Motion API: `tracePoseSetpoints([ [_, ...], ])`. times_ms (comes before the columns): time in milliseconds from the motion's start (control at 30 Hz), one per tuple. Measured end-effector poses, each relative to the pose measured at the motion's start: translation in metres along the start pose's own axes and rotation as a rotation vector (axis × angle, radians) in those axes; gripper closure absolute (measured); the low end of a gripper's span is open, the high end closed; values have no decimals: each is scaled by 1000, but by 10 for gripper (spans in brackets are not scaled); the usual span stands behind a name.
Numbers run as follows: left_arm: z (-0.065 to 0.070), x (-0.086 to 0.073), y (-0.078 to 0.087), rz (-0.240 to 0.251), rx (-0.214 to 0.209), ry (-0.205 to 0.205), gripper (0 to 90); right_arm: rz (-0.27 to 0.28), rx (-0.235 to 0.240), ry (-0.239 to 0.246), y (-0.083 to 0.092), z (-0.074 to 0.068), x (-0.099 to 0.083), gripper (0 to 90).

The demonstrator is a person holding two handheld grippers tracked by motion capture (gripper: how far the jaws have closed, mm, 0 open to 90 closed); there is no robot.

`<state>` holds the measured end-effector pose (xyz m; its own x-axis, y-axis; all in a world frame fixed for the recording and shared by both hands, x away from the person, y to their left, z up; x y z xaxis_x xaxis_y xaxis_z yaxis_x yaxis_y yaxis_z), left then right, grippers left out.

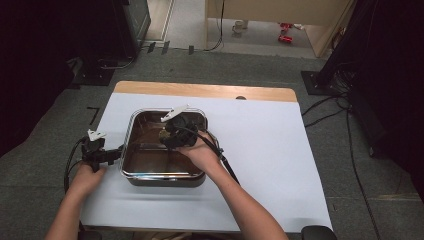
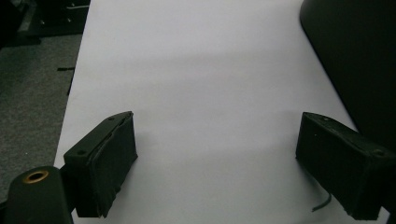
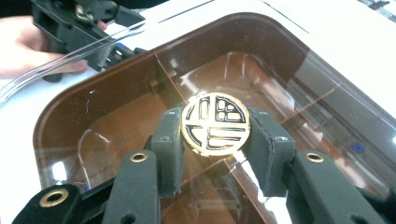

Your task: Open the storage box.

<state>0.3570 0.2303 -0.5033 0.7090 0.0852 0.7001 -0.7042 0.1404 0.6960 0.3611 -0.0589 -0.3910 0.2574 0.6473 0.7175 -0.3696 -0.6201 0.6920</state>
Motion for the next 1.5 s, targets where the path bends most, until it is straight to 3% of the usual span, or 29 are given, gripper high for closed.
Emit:
tracePoseSetpoints([
  [333,0,0,0,1,0,1,122,0,-11,25,26,4,-3,587],
  [633,0,0,0,0,0,0,122,10,-55,-11,60,25,-28,588],
  [1000,0,0,0,2,1,-1,122,26,-118,-91,95,53,-62,588],
  [1500,0,0,0,4,1,1,122,-6,-214,-171,124,86,-112,587],
])
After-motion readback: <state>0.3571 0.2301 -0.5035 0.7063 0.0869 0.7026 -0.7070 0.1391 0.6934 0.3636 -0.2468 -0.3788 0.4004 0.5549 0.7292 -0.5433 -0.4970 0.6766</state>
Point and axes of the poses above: each handheld gripper's, and its own axes: y roughly backward along the jaws, x roughly out of its top, z roughly to its right, the point moved 1 cm from there along -y, roughly forward along the jaws, and after that the axes turned 13 degrees about y, right-handed, at the moved point
